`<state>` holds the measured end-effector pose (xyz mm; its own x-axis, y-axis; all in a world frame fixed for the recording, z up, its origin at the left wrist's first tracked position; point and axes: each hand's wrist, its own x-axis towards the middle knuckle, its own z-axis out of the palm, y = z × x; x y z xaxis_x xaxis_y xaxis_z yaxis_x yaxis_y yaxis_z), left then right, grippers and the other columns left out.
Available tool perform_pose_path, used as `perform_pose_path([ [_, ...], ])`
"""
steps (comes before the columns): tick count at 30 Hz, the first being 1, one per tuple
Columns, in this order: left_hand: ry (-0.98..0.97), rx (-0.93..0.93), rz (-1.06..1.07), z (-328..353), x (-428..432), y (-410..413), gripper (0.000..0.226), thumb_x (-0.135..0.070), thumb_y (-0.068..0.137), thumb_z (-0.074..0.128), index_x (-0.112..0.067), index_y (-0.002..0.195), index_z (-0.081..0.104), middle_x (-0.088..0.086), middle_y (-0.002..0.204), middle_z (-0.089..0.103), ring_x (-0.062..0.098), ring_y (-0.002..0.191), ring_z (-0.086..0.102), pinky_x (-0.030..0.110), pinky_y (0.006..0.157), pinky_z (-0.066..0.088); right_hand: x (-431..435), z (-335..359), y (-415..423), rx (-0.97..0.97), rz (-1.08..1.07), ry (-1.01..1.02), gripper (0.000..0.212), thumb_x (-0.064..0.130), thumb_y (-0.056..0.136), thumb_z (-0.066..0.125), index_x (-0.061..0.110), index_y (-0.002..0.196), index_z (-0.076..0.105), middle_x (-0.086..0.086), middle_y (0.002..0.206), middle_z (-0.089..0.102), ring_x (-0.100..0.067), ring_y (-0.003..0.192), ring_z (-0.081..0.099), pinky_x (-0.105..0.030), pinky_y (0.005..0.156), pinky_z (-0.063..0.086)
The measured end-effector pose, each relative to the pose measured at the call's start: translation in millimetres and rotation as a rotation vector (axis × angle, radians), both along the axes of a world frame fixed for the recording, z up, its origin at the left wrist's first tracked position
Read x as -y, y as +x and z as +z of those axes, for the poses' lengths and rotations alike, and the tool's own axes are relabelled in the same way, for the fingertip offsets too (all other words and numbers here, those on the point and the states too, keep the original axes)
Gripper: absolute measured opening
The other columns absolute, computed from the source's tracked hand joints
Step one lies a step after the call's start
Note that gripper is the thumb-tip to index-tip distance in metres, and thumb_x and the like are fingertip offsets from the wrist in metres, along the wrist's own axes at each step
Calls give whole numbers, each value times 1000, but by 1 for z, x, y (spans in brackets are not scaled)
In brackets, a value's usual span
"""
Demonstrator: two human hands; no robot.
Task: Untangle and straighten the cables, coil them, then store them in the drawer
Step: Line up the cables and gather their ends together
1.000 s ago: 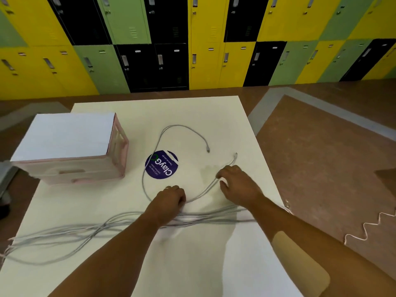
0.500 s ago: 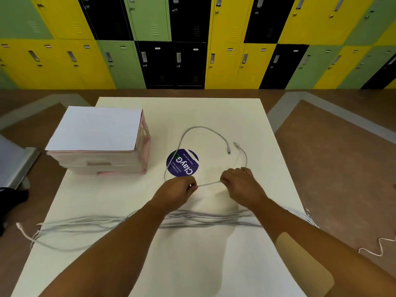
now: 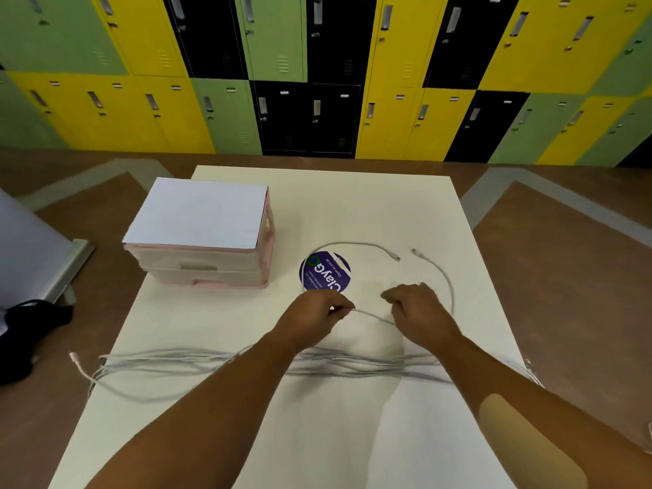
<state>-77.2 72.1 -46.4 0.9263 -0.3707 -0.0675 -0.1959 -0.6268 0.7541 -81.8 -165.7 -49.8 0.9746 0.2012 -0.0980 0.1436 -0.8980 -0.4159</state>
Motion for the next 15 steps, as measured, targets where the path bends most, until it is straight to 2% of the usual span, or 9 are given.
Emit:
perform_pose_path([
  [2,-56,-30,55,3,4,-1,13,-21,93,67,-21,101,76,-20,80,69,-7,66,55,8,65,38,-30,10,-2,9,65,77,32,18,97,47,21,121,68,3,115,71,-21,106,62,-37,104,36],
  [5,-141,-81,142,7,5,-2,5,-22,90,70,-25,85,72,-24,60,61,-1,58,54,18,62,41,-57,20,-10,-13,85,138,26,26,98,46,23,111,68,8,86,69,-19,80,60,-29,74,39],
  [7,-176,-101,180,9,-1,-4,16,-25,87,74,-27,74,64,-14,62,63,2,57,53,25,61,46,-61,20,-14,15,102,150,20,25,98,47,20,103,66,6,84,67,-19,75,59,-30,68,38],
  [10,-190,-138,168,9,-12,-7,16,-27,86,74,-23,75,64,-1,70,68,13,63,59,34,69,53,-57,19,-16,56,126,145,14,22,100,46,18,91,56,7,75,60,-21,68,54,-31,65,34],
  [12,-188,-153,149,7,-23,-10,11,-26,88,71,-22,79,67,-2,74,69,16,70,63,36,73,53,-53,20,-16,71,83,174,15,22,100,45,21,85,50,8,65,52,-18,62,50,-31,61,32],
  [15,-148,-117,137,2,-42,-14,8,-26,91,66,-21,86,70,-8,81,70,8,78,64,32,78,54,-42,24,-17,134,-37,232,16,27,94,41,24,78,41,6,55,45,-12,53,45,-33,53,34],
])
